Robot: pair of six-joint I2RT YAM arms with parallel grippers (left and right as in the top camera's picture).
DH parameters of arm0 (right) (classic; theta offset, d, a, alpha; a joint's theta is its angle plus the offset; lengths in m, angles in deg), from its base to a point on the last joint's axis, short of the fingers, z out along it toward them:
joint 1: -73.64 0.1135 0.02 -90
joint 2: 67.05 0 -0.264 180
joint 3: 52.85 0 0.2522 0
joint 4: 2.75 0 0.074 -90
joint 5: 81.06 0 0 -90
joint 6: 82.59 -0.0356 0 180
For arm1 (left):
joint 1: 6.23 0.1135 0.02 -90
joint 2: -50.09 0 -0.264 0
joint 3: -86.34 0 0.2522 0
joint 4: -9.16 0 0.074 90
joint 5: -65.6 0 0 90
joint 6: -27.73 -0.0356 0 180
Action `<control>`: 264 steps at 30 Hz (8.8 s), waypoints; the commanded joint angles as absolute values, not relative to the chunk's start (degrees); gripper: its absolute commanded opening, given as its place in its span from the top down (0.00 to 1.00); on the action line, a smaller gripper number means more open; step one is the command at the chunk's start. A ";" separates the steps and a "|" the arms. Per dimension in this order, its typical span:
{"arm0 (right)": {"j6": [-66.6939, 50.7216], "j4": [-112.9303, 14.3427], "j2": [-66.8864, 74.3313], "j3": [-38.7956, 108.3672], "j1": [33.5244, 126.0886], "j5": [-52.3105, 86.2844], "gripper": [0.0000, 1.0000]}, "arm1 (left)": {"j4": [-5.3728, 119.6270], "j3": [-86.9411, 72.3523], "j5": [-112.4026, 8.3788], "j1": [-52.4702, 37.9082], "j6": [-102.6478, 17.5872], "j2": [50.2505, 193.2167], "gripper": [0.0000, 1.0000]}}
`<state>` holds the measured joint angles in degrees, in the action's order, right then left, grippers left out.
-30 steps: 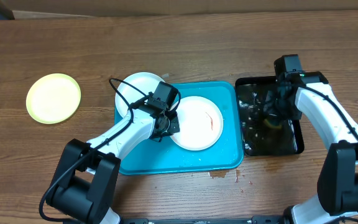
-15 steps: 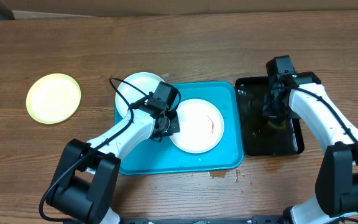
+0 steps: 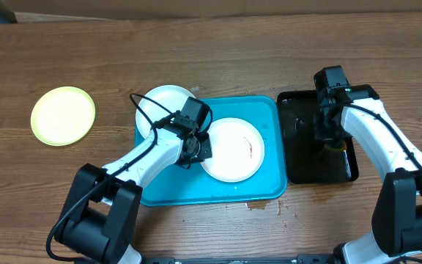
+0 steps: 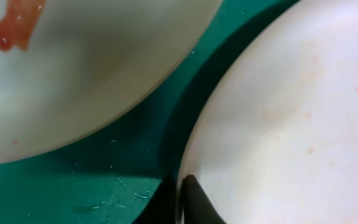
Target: Clean dirty plates on tray and stack at the side
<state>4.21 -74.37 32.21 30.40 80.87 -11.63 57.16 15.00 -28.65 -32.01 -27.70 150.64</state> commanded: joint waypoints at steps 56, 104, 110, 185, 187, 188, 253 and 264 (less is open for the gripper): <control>1.15 -77.57 47.99 46.36 107.44 -3.94 0.96 | 56.13 15.26 -32.84 -32.51 -27.57 151.08 0.91; -1.98 -82.64 48.69 47.06 107.34 -3.79 0.62 | 56.33 15.26 -32.78 -32.51 -27.63 151.08 0.86; -3.35 -82.18 48.71 45.44 107.34 -1.67 0.67 | 56.35 15.26 -32.78 -32.49 -27.66 151.08 0.86; 2.26 -81.81 44.15 50.60 68.89 21.19 0.48 | 56.15 15.28 -31.05 -32.51 -29.12 151.08 0.61; 0.89 -82.31 44.15 54.03 66.86 21.19 0.42 | 56.66 15.28 -31.07 -32.54 -29.10 151.08 0.59; -0.01 -82.35 44.15 55.34 65.70 21.02 0.38 | 57.07 15.26 -31.07 -32.54 -29.10 151.08 0.59; -0.27 -82.31 44.17 57.48 49.20 21.02 0.00 | 57.49 -18.49 23.59 -63.95 -50.34 152.48 0.96; -0.27 -82.31 44.17 57.48 49.20 21.02 0.00 | 35.11 -18.49 46.34 -73.80 -81.10 163.34 0.96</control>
